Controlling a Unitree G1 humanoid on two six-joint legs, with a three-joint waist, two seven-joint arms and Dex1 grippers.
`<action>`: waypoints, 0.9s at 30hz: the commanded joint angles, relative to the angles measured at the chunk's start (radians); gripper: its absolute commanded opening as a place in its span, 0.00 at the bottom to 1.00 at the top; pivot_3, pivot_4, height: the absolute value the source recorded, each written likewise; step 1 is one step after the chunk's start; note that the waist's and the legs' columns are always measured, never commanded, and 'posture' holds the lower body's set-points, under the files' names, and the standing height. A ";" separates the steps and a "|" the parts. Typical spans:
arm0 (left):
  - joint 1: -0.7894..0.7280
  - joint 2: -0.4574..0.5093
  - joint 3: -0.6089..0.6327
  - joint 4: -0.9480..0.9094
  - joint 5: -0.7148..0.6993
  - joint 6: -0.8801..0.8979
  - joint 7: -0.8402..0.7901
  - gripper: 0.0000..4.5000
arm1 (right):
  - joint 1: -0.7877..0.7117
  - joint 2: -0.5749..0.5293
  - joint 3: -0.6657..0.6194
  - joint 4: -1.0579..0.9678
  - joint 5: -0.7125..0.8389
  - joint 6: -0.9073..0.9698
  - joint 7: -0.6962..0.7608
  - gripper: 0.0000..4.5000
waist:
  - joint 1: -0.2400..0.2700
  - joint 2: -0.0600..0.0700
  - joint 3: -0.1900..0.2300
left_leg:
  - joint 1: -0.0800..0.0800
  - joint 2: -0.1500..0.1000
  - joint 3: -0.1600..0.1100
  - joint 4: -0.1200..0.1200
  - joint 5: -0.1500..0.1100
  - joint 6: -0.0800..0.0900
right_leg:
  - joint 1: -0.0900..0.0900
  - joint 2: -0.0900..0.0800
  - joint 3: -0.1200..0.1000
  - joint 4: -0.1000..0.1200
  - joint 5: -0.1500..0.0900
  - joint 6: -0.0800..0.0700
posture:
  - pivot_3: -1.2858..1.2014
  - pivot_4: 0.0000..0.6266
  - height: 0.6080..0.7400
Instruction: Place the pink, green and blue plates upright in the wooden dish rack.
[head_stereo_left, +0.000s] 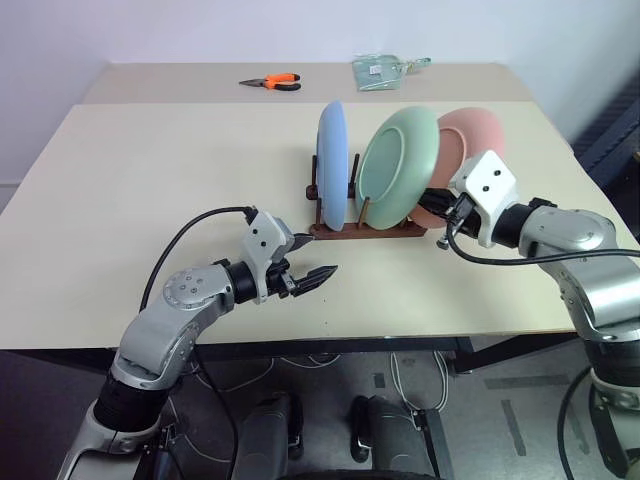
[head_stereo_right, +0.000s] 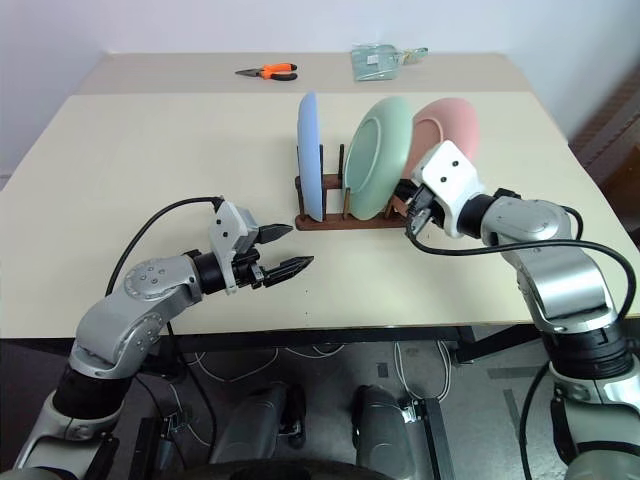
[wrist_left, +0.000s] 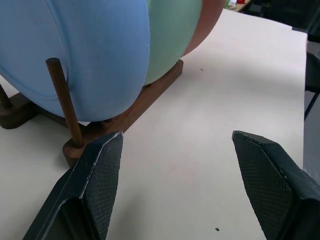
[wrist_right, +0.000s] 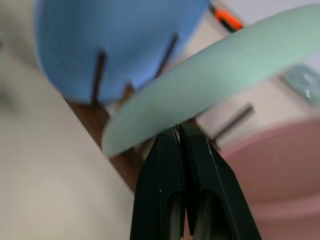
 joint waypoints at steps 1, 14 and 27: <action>0.013 -0.004 0.017 -0.047 -0.011 0.002 0.013 0.80 | -0.015 -0.027 -0.043 -0.040 -0.006 -0.025 0.027 0.02 | 0.001 0.000 0.000 | 0.000 0.000 0.000 0.000 0.000 0.000 | 0.000 0.000 0.000 0.000 0.000 0.000 | 0.52 0.24 1.00; 0.004 -0.004 0.002 -0.009 -0.003 -0.018 -0.010 0.80 | 0.054 -0.218 -0.348 0.145 -0.101 -0.099 -0.001 0.02 | 0.003 -0.001 0.000 | 0.000 0.000 0.000 0.000 0.000 0.000 | 0.001 0.000 -0.001 0.000 0.000 0.000 | 0.52 0.24 1.00; 0.033 0.021 0.041 -0.001 0.010 -0.020 -0.002 0.80 | 0.083 -0.119 -0.225 0.079 -0.090 -0.172 0.032 0.02 | -0.004 0.003 0.000 | 0.002 0.000 0.001 0.001 0.000 0.000 | 0.002 0.000 0.001 0.001 0.000 0.000 | 0.52 0.24 1.00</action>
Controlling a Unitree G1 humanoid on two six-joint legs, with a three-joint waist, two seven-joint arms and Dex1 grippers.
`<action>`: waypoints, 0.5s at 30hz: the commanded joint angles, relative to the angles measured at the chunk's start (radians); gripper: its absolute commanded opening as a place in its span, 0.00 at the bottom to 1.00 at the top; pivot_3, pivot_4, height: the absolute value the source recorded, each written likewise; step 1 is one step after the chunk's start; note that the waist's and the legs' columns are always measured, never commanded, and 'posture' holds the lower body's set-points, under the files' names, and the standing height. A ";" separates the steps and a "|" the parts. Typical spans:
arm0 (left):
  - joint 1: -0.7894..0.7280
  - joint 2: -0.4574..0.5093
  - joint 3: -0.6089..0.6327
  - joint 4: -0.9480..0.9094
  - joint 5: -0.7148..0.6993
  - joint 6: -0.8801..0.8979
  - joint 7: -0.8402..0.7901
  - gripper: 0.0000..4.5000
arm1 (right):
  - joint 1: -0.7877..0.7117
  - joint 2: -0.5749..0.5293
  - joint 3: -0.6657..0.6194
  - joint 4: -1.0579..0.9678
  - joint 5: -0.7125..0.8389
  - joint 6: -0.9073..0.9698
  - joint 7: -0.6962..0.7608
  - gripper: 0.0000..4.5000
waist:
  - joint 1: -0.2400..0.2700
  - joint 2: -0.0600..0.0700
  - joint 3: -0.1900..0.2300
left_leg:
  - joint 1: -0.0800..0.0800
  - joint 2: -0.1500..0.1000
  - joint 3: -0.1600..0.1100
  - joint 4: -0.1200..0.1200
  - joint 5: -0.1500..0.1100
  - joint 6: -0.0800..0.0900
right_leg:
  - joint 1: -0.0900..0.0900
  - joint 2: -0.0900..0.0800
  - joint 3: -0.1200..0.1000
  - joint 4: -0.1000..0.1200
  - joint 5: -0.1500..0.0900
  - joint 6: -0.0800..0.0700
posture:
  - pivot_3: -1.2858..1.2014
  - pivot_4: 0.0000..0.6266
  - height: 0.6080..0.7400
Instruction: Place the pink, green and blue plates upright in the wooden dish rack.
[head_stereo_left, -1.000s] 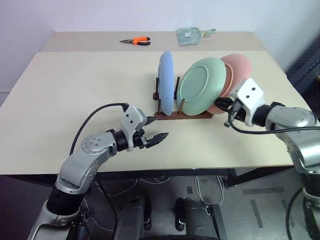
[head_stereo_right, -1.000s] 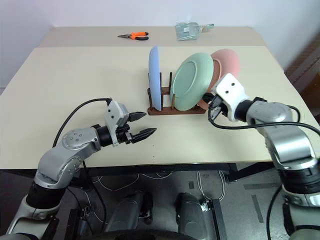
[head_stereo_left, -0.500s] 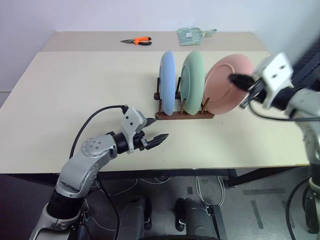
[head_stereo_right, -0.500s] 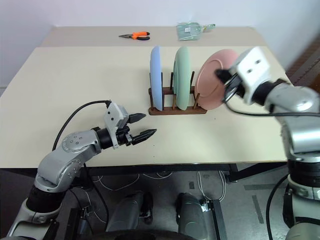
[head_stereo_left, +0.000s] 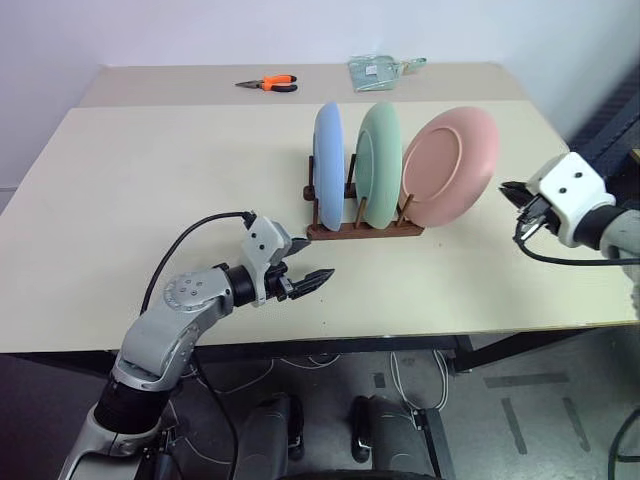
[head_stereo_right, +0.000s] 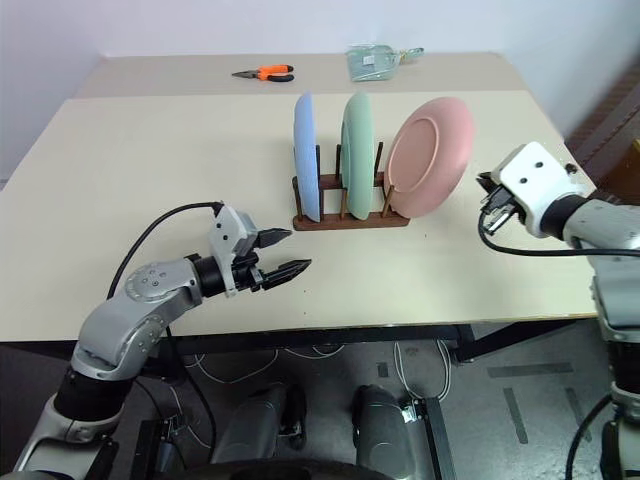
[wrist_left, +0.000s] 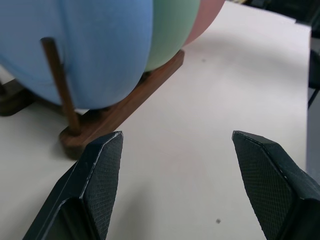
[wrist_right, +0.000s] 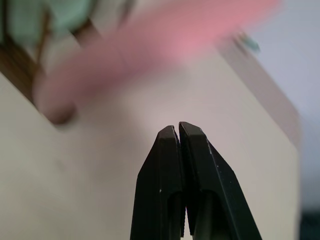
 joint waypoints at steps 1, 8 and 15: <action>0.016 0.007 0.039 -0.035 -0.007 -0.006 0.010 0.80 | -0.050 0.002 -0.036 -0.076 0.052 0.018 0.018 0.02 | 0.005 0.000 0.000 | 0.000 0.000 0.000 0.000 0.000 0.000 | 0.000 0.000 0.000 0.000 0.000 0.000 | 0.52 0.24 1.00; 0.033 0.005 0.083 -0.030 -0.009 0.003 0.038 0.80 | 0.009 -0.037 -0.046 0.021 -0.033 -0.008 -0.014 0.02 | 0.009 -0.001 0.000 | 0.000 -0.001 -0.001 0.001 -0.001 0.001 | 0.002 -0.001 -0.001 -0.002 0.000 0.000 | 0.52 0.24 1.00; 0.101 0.095 0.238 0.151 0.128 -0.103 0.140 0.80 | 0.073 -0.006 -0.129 0.218 0.012 -0.104 0.002 0.02 | -0.003 0.000 0.000 | 0.002 0.000 0.001 0.000 0.000 0.000 | 0.002 0.000 0.000 0.000 0.000 0.000 | 0.52 0.24 1.00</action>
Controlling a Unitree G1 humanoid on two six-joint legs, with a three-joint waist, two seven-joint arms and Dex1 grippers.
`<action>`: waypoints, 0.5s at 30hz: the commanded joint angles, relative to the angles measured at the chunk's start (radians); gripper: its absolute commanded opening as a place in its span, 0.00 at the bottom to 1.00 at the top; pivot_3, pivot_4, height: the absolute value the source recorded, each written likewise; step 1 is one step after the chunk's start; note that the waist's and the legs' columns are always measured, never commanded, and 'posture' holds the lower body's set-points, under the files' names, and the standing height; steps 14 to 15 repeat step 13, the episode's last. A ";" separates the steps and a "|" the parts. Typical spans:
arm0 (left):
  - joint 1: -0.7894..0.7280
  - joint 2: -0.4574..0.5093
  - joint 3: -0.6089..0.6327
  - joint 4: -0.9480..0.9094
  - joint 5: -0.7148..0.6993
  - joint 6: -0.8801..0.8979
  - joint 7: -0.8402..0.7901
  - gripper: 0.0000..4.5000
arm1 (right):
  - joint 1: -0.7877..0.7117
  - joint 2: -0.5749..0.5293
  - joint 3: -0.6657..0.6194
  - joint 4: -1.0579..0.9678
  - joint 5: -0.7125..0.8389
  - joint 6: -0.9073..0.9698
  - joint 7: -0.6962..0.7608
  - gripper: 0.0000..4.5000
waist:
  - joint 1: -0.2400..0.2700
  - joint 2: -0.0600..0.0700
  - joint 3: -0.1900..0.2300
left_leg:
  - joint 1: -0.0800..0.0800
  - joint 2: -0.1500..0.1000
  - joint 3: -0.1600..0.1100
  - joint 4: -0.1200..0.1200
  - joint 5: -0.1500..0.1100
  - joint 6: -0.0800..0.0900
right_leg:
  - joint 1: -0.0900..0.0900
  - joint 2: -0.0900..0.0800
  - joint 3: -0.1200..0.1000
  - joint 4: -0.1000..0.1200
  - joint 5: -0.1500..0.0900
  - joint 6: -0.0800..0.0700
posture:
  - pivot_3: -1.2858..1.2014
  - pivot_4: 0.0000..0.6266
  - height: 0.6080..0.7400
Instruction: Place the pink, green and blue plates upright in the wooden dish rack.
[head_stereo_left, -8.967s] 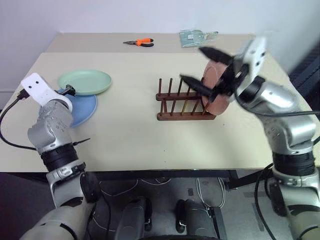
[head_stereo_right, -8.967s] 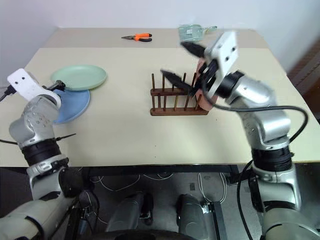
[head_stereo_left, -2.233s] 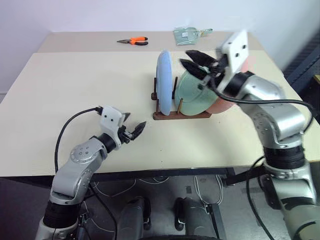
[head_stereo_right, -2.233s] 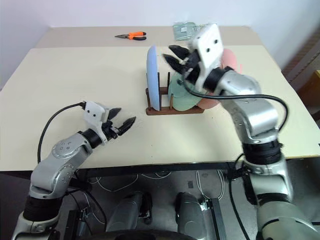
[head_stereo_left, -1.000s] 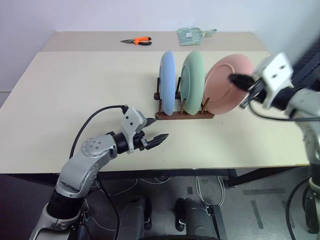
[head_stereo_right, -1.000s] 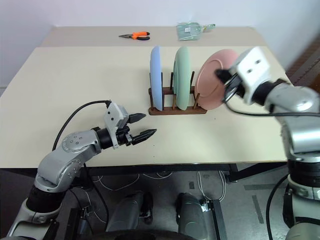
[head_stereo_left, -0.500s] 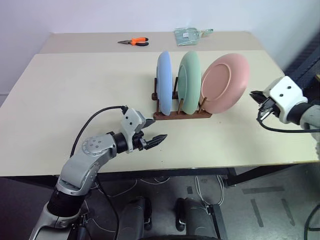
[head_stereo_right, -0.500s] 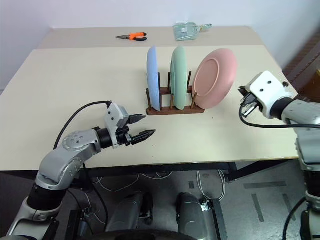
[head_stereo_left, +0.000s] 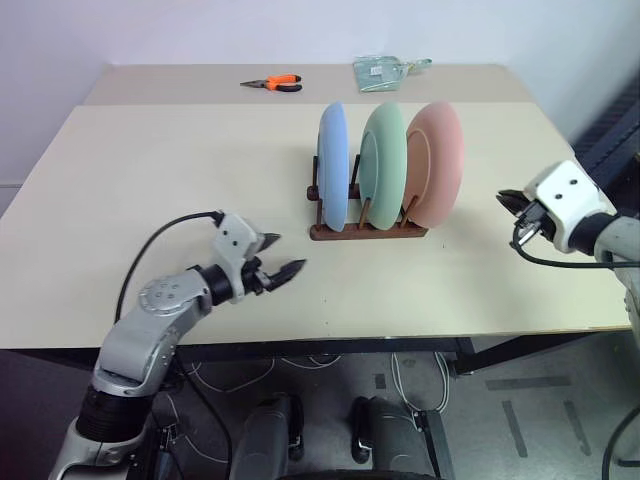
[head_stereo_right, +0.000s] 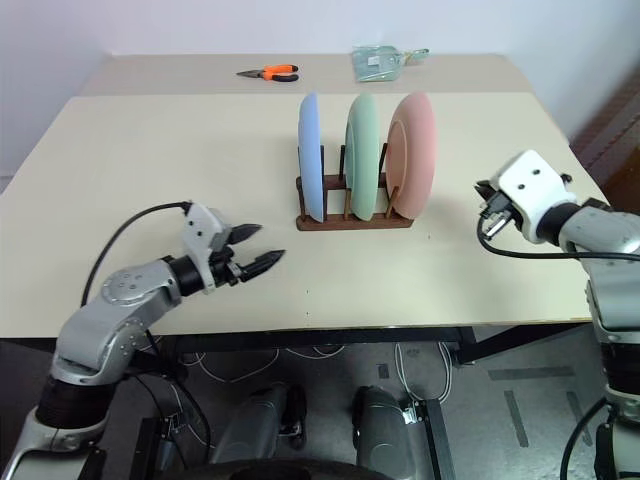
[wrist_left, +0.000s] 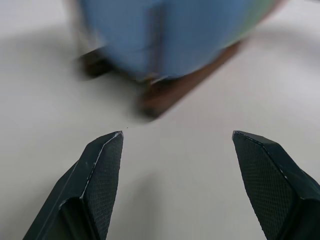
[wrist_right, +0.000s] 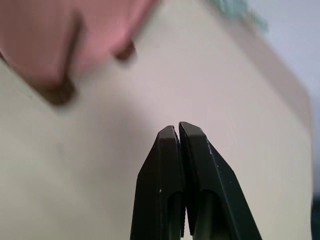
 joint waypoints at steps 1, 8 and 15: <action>0.033 0.043 0.092 0.078 0.066 -0.078 0.037 0.80 | -0.022 0.027 -0.094 0.054 0.072 -0.043 0.015 0.02 | -0.003 0.000 0.000 | 0.000 0.000 0.000 0.000 0.000 0.000 | 0.000 0.000 0.000 0.000 0.000 0.000 | 0.52 0.24 1.00; 0.121 0.065 0.159 0.113 0.071 -0.136 0.019 0.80 | 0.030 0.104 -0.135 0.079 0.168 -0.068 0.084 0.02 | 0.009 0.000 0.000 | 0.000 0.000 0.000 0.000 -0.001 0.001 | 0.001 -0.001 0.000 -0.001 0.000 0.000 | 0.52 0.24 1.00; 0.131 0.019 0.139 0.099 0.079 -0.147 0.046 0.80 | 0.011 0.132 -0.115 0.126 0.171 -0.087 0.089 0.02 | 0.007 0.000 0.000 | 0.001 0.000 0.000 0.000 -0.001 0.001 | 0.002 -0.002 0.000 -0.001 0.000 0.000 | 0.52 0.24 1.00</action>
